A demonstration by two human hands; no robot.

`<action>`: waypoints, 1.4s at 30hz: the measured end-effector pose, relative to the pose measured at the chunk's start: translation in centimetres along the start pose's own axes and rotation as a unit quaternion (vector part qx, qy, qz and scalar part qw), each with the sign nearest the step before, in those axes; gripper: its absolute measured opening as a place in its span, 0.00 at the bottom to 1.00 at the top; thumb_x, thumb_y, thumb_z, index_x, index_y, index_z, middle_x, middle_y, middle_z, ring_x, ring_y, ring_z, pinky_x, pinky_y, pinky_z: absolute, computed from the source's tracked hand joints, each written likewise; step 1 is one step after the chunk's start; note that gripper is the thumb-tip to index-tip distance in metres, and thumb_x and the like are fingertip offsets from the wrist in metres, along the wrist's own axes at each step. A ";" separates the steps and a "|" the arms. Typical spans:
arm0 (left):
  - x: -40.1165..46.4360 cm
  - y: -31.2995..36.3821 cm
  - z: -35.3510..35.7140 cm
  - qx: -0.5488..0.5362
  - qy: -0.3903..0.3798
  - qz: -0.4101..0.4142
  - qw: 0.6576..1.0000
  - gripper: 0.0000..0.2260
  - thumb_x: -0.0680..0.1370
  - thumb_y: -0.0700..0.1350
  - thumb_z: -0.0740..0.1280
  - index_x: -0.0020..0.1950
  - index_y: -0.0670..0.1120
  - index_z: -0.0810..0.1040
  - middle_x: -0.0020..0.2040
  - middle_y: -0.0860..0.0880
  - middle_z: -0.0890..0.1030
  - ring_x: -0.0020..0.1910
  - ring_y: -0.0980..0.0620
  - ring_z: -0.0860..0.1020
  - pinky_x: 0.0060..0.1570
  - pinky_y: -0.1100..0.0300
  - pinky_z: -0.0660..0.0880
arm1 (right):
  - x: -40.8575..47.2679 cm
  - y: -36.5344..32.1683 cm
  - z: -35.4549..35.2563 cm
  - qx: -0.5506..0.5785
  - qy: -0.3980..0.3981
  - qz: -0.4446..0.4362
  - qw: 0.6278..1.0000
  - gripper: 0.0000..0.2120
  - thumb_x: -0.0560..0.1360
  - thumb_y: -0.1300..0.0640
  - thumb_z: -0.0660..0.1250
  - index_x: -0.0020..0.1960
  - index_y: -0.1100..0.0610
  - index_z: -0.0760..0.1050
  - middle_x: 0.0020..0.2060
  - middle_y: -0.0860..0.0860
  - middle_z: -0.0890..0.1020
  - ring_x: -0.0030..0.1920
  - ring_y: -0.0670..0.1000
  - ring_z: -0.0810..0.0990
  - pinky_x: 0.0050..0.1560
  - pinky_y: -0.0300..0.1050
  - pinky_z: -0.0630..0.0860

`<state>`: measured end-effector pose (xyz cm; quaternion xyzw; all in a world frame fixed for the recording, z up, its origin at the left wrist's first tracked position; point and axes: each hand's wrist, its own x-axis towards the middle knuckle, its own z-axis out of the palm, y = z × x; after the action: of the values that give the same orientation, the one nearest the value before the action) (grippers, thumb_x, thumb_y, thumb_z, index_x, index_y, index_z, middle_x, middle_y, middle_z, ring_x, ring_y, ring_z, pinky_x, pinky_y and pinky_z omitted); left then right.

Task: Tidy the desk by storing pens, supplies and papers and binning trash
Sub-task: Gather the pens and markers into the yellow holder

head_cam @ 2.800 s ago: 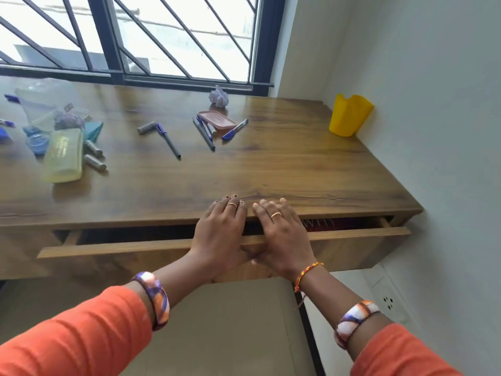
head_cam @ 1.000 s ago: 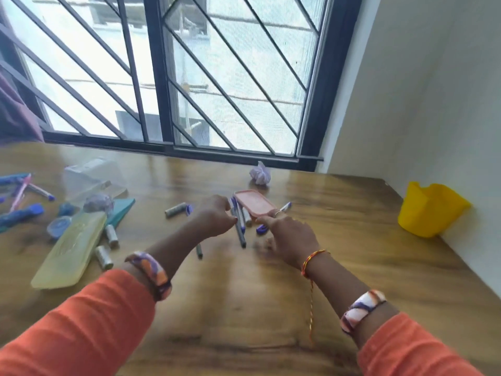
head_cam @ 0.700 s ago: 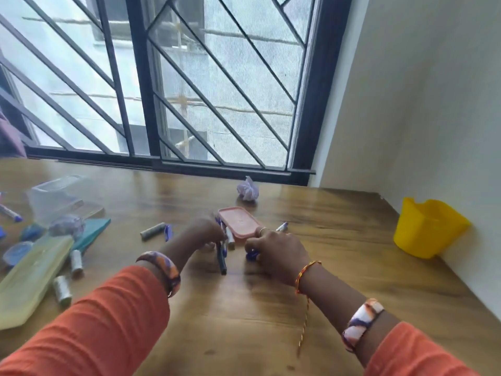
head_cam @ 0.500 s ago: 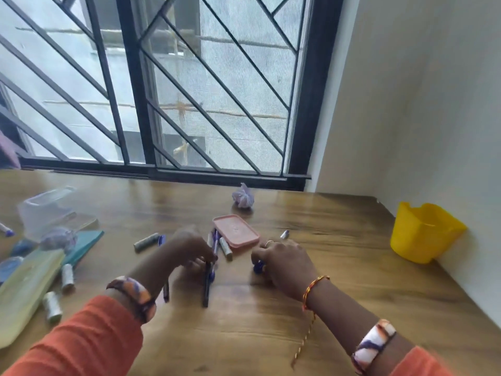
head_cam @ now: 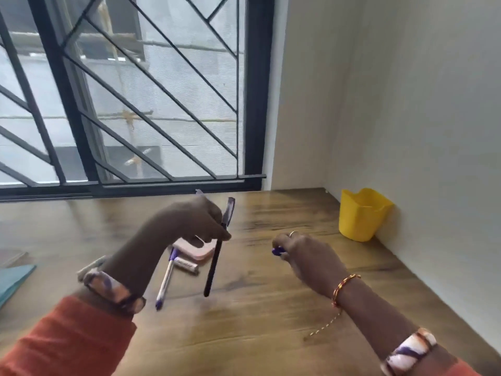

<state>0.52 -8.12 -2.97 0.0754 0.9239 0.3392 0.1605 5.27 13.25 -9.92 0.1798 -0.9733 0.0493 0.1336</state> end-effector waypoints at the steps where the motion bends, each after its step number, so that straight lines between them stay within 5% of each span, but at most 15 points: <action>1: 0.5 1.5 0.3 -0.006 0.005 0.032 0.999 0.07 0.72 0.40 0.71 0.36 0.44 0.75 0.32 0.47 0.74 0.29 0.54 0.72 0.22 0.68 0.71 | -0.4 0.6 -0.8 0.003 0.031 0.019 0.999 0.12 0.78 0.56 0.59 0.61 0.51 0.68 0.57 0.48 0.75 0.58 0.51 0.74 0.52 0.44 0.70; 4: 2.6 6.4 1.7 -0.044 0.046 0.132 0.989 0.03 0.72 0.39 0.70 0.41 0.43 0.77 0.35 0.46 0.76 0.30 0.54 0.74 0.22 0.69 0.72 | -1.9 3.2 -3.2 0.067 0.152 0.070 0.984 0.09 0.77 0.57 0.63 0.56 0.53 0.70 0.49 0.50 0.78 0.50 0.52 0.77 0.48 0.46 0.74; 9: 6.5 15.2 4.8 -0.114 0.113 0.237 0.958 0.07 0.71 0.40 0.72 0.35 0.46 0.75 0.34 0.45 0.78 0.30 0.52 0.75 0.24 0.65 0.74 | -5.1 7.0 -7.5 0.182 0.346 0.140 0.910 0.04 0.74 0.60 0.63 0.48 0.56 0.72 0.41 0.49 0.77 0.40 0.47 0.78 0.44 0.41 0.75; 15: 9.1 20.5 8.1 -0.069 0.154 0.275 0.947 0.07 0.70 0.40 0.70 0.35 0.48 0.75 0.40 0.43 0.81 0.43 0.40 0.81 0.44 0.48 0.79 | -6.6 9.0 -10.4 0.216 0.487 0.200 0.822 0.09 0.74 0.65 0.65 0.48 0.54 0.71 0.42 0.51 0.79 0.41 0.45 0.79 0.40 0.23 0.71; 21: 10.0 20.0 9.2 -0.035 0.200 0.305 0.930 0.04 0.71 0.39 0.69 0.45 0.44 0.79 0.40 0.48 0.80 0.41 0.47 0.78 0.39 0.57 0.74 | -4.2 10.5 -10.2 0.257 0.490 0.250 0.795 0.07 0.74 0.65 0.66 0.50 0.58 0.73 0.42 0.51 0.78 0.41 0.50 0.78 0.37 0.23 0.71; 27: 11.1 19.2 9.3 -0.044 0.144 0.292 0.944 0.24 0.69 0.38 0.73 0.63 0.43 0.72 0.55 0.43 0.79 0.52 0.44 0.79 0.47 0.55 0.76 | -1.3 11.9 -9.2 0.254 0.442 0.297 0.807 0.06 0.73 0.66 0.67 0.50 0.63 0.74 0.42 0.52 0.77 0.35 0.43 0.75 0.32 0.20 0.67; 32: 10.4 17.1 7.5 -0.016 0.154 0.285 0.946 0.14 0.70 0.38 0.71 0.55 0.42 0.78 0.47 0.45 0.83 0.46 0.47 0.80 0.45 0.61 0.73 | 0.2 12.6 -8.3 0.233 0.400 0.315 0.829 0.09 0.73 0.65 0.67 0.52 0.64 0.74 0.43 0.53 0.76 0.39 0.51 0.76 0.32 0.19 0.66; 37: 7.2 12.3 3.9 0.007 0.117 0.276 0.954 0.09 0.70 0.40 0.72 0.50 0.42 0.80 0.40 0.47 0.82 0.35 0.49 0.79 0.33 0.63 0.77 | 1.5 11.9 -7.2 0.176 0.389 0.312 0.849 0.11 0.71 0.66 0.67 0.54 0.64 0.74 0.40 0.53 0.74 0.39 0.51 0.73 0.40 0.36 0.68; 40: 5.4 7.8 0.9 0.025 0.109 0.225 0.968 0.09 0.70 0.41 0.73 0.48 0.41 0.81 0.41 0.42 0.84 0.41 0.41 0.83 0.39 0.53 0.80 | 3.2 9.9 -6.4 0.165 0.389 0.276 0.864 0.08 0.70 0.67 0.67 0.49 0.65 0.76 0.36 0.53 0.74 0.38 0.51 0.72 0.35 0.26 0.64; 42: 4.2 4.6 -1.1 0.026 0.115 0.180 0.977 0.08 0.71 0.42 0.72 0.47 0.40 0.81 0.42 0.40 0.84 0.42 0.40 0.82 0.40 0.52 0.80 | 4.7 7.8 -5.5 0.182 0.378 0.244 0.874 0.06 0.70 0.67 0.69 0.47 0.64 0.76 0.36 0.53 0.75 0.38 0.51 0.73 0.38 0.29 0.66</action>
<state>-3.71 -4.28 -0.21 0.2050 0.9158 0.3451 -0.0127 -0.52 19.75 -3.69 -0.0744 -0.8355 0.3208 0.4399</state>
